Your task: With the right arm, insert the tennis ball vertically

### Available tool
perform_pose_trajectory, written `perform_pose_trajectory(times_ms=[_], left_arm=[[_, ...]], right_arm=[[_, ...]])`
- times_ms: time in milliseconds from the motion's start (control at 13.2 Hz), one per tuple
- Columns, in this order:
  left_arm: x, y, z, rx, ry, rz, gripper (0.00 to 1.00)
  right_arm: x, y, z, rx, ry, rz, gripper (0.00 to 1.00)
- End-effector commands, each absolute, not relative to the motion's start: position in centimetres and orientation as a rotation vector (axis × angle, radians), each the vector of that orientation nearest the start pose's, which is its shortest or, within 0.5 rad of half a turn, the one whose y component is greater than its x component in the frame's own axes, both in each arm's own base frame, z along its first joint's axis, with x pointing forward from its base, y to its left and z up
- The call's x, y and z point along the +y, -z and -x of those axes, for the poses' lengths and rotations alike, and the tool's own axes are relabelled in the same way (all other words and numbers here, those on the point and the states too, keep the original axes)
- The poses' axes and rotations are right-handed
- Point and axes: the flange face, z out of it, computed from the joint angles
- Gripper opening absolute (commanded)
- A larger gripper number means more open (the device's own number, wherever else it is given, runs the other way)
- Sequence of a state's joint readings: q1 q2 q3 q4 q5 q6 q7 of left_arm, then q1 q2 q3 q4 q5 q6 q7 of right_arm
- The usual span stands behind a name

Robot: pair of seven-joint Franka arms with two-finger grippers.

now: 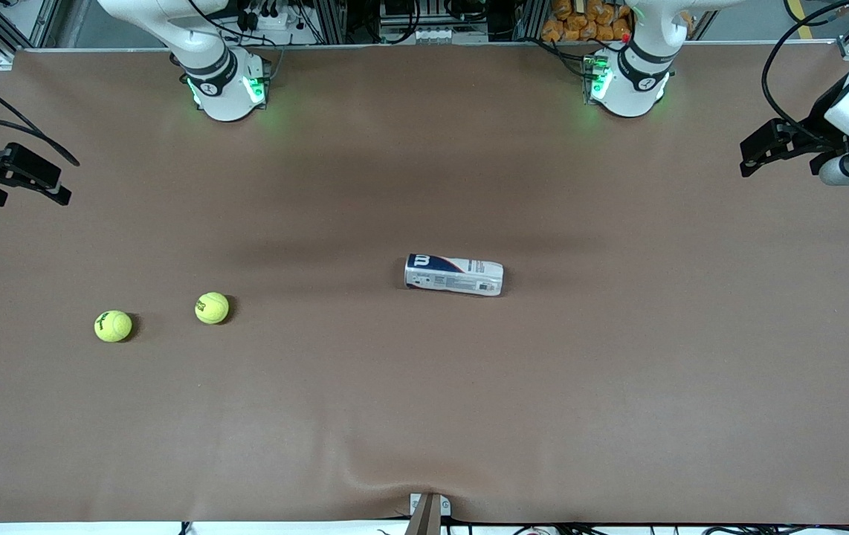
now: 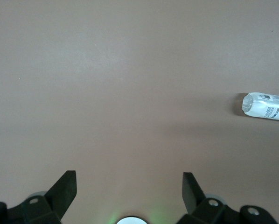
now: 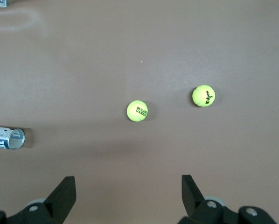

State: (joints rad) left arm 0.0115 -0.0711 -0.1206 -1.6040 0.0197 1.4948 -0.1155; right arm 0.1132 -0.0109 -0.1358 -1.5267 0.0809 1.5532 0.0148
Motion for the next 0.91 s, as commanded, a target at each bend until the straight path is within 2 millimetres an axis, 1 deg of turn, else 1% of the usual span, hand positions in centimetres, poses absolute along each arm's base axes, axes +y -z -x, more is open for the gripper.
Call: perform_pose_trajectory(times_ms=[0, 303, 530, 606, 681, 833], left_arm=[[-5.7, -64.4, -52.5, -0.012, -0.047, 3.115, 1.00], [-5.4, -64.8, -52.6, -0.005, -0.037, 3.114, 1.00], [-5.7, -63.1, -53.6, 0.001, -0.085, 3.115, 1.00], [-6.1, -62.9, -53.8, 0.001, -0.092, 3.115, 1.00], [-6.3, -63.1, -53.9, 0.006, -0.080, 3.116, 1.00], [-7.1, -62.5, -55.1, 0.018, -0.089, 3.118, 1.00]], right_arm=[[-0.6, -65.3, -54.6, 0.072, 0.068, 3.038, 1.00], [-0.6, -65.2, -54.6, 0.072, 0.068, 3.039, 1.00], [-0.6, -65.2, -54.6, 0.074, 0.065, 3.039, 1.00], [-0.6, -65.2, -54.6, 0.074, 0.065, 3.039, 1.00], [-0.7, -65.2, -54.6, 0.077, 0.066, 3.039, 1.00], [-0.7, -65.0, -54.9, 0.078, 0.077, 3.039, 1.00]])
